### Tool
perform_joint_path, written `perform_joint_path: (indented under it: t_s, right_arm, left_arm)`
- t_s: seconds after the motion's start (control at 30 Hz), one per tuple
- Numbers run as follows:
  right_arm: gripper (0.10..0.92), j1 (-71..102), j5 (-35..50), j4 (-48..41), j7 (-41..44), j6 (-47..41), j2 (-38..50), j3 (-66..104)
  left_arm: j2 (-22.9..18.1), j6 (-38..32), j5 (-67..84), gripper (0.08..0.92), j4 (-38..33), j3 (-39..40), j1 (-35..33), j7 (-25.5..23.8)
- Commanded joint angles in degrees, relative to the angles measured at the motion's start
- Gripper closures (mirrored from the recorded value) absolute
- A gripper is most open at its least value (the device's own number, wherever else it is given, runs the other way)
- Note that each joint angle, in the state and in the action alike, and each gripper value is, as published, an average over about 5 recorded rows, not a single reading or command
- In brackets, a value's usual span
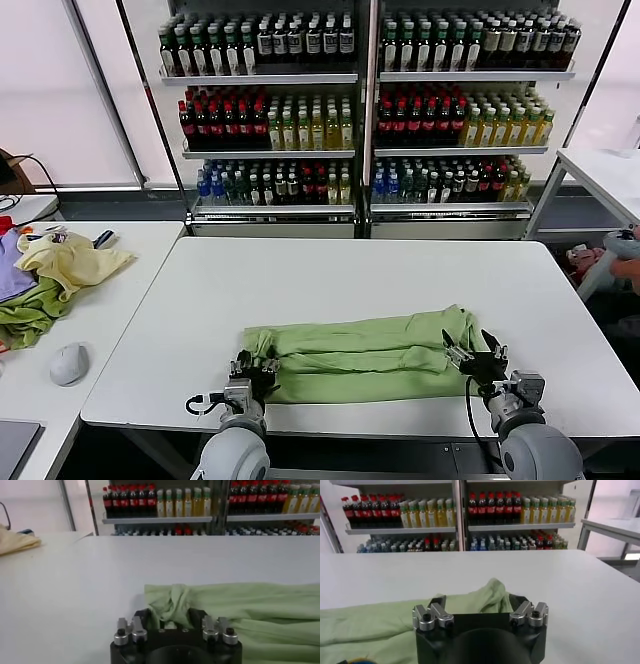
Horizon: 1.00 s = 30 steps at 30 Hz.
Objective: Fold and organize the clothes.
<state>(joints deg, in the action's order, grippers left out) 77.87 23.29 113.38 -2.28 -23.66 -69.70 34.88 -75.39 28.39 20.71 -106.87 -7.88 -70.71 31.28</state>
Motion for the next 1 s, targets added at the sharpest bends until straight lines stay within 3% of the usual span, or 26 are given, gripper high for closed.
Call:
perform_joint_path:
  t_s: [0.03,0.43,0.67,0.83,1.0]
  right_arm:
    - [0.203,-0.1,0.3,0.1,0.0,0.2,0.0,0.1]
    - [0.203,-1.2,1.5,-0.1,0.0,1.0,0.4,0.1]
    - [0.203,-2.0,1.7,-0.1,0.1,1.2,0.6,-0.3]
    - [0.203,-2.1,1.6,-0.2,0.1,1.2,0.6,-0.5]
    - [0.203,-2.1,1.5,0.2,0.2,1.2,0.6,-0.7]
  left_arm:
    - [0.0,1.1,3.1,0.483,0.4,-1.5,-0.4,0.4]
    - [12.0,0.5,9.5,0.824,-4.0,-14.8,0.8,-1.9]
    - [18.0,-0.1,20.6,0.869,-7.6,-24.0,2.0,-2.8]
    - [17.1,-1.6,29.8,0.869,-13.0,-24.6,2.1,-2.8]
    - [11.2,-2.8,38.8,0.869,-19.1,-18.7,2.1,-2.6]
